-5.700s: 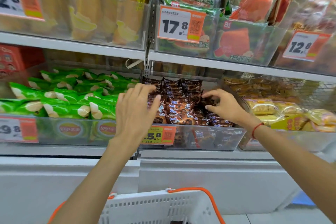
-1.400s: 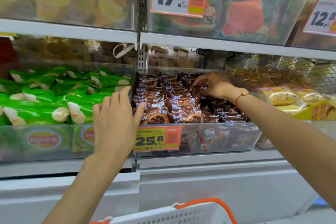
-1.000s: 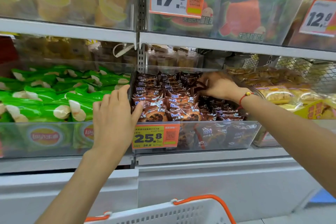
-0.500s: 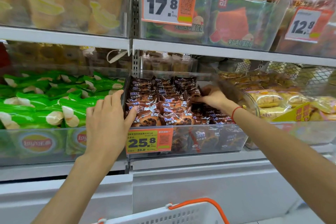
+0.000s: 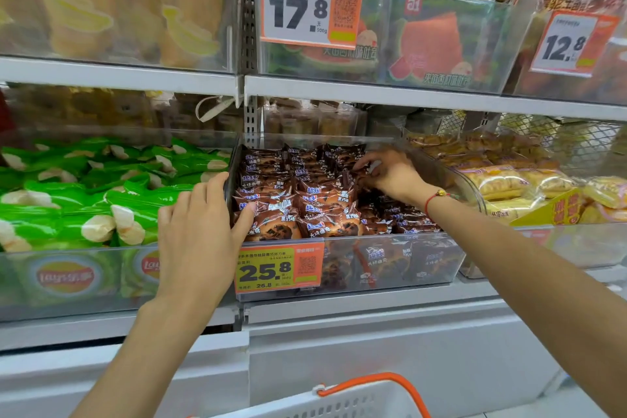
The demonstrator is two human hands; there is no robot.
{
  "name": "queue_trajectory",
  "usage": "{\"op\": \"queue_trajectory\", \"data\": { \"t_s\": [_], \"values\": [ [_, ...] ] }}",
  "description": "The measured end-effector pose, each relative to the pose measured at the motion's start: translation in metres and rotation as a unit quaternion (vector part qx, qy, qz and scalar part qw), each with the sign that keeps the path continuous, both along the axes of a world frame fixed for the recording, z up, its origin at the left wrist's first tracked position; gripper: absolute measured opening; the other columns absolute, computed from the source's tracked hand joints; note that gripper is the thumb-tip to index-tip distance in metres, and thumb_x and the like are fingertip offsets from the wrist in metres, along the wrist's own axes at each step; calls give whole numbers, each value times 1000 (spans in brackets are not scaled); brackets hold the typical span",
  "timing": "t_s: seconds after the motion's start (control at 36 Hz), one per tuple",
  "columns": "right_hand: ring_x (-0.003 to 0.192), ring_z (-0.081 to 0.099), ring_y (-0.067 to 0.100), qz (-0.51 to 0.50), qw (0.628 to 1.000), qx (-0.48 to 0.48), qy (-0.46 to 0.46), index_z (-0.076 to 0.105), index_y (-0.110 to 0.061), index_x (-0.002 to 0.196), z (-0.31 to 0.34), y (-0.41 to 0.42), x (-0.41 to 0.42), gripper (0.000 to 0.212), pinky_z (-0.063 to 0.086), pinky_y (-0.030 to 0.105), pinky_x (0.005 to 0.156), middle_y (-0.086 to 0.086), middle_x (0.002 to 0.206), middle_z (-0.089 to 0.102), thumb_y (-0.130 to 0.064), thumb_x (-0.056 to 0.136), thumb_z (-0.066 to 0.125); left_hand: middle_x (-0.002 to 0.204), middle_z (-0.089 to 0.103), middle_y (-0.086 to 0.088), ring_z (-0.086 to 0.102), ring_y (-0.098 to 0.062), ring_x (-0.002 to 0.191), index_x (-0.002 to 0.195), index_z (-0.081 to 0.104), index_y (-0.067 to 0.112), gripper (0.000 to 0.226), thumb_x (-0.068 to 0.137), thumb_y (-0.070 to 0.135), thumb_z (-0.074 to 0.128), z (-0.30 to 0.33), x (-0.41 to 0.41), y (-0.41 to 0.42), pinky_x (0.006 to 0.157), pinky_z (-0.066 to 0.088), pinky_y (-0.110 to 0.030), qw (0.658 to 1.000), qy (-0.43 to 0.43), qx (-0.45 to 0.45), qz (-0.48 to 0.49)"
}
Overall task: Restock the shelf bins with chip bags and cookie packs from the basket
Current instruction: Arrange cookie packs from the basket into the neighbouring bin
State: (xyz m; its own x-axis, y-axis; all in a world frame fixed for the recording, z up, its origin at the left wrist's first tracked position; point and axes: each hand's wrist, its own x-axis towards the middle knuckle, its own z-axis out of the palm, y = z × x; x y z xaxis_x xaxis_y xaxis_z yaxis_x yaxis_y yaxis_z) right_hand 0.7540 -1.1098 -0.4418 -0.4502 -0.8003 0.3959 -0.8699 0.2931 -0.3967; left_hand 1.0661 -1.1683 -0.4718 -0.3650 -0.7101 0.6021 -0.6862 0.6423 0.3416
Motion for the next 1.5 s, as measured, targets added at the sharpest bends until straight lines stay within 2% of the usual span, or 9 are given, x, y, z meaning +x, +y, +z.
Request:
{"op": "queue_trajectory", "data": {
  "t_s": [0.17, 0.36, 0.61, 0.72, 0.94, 1.06, 1.17, 1.31, 1.5],
  "values": [
    [112, 56, 20, -10, 989, -88, -121, 69, -15, 102, -11, -8, 4, 25, 46, 33, 99, 1, 118, 63, -11, 78, 76, 116, 63, -10, 55, -33, 108, 133, 48, 10, 54, 91, 44, 53, 0, 0, 0, 86, 37, -44, 1000, 4, -1, 0],
    [88, 56, 16, -19, 999, 49, 10, 62, -17, 110, 3, -9, 6, 26, 42, 15, 67, 5, 130, 56, -9, 86, 68, 118, 62, -9, 55, -32, 109, 135, 46, 11, 56, 91, 45, 52, -1, 1, 0, 88, 37, -44, 1000, -3, 5, 1],
    [120, 47, 29, -36, 994, 18, 97, 56, -25, 117, -5, -9, 8, 44, 50, 42, 92, 8, 133, 46, -5, 79, 67, 122, 60, -8, 53, -31, 111, 138, 43, 14, 56, 92, 46, 50, -2, 1, -1, 90, 36, -43, 1000, -3, 2, -4],
    [122, 49, 22, 57, 998, 15, 20, 61, -20, 117, -3, -7, 12, 47, 44, 28, 97, 6, 133, 53, 8, 79, 64, 121, 60, -8, 53, -31, 111, 138, 43, 14, 56, 92, 46, 50, -3, 0, -1, 89, 35, -42, 1000, -3, 0, -5],
    [128, 45, 25, -16, 991, 101, 84, 62, -25, 118, -3, -18, 10, 35, 42, 40, 104, 4, 138, 49, -9, 87, 65, 121, 60, -7, 53, -30, 111, 137, 43, 15, 55, 92, 45, 51, -3, 1, -2, 90, 35, -42, 1000, 2, 0, -10],
    [131, 40, 27, 5, 985, 159, 66, 56, -14, 130, 10, -11, 24, 43, 34, 31, 106, 9, 142, 43, -3, 88, 60, 127, 56, -5, 51, -27, 116, 139, 38, 16, 57, 93, 48, 49, 0, 1, -3, 93, 34, -40, 1000, -8, 9, -11],
    [106, 61, 27, 21, 989, 146, 16, 50, -26, 135, 21, 8, 32, 56, 50, 21, 84, 0, 134, 49, -1, 86, 60, 133, 53, -4, 48, -25, 122, 142, 34, 16, 59, 94, 49, 47, 5, 2, -1, 96, 34, -39, 1000, -21, 18, -8],
    [122, 52, 24, 31, 992, 108, 65, 60, -21, 127, 30, 49, 48, 47, 39, 31, 103, 6, 132, 58, -12, 82, 70, 129, 56, -7, 49, -28, 118, 136, 45, 13, 53, 91, 39, 56, 8, 3, 11, 94, 38, -42, 999, -2, -36, -11],
    [89, 59, 13, 61, 997, -9, 40, 71, -25, 97, 11, 130, 101, 24, 47, 25, 79, -1, 98, 63, -8, 81, 71, 87, 65, 4, 61, -21, 78, 98, 63, 21, 19, 89, 36, 56, 19, 7, 61, 64, 45, -33, 973, 43, -174, -143]
  ]
}}
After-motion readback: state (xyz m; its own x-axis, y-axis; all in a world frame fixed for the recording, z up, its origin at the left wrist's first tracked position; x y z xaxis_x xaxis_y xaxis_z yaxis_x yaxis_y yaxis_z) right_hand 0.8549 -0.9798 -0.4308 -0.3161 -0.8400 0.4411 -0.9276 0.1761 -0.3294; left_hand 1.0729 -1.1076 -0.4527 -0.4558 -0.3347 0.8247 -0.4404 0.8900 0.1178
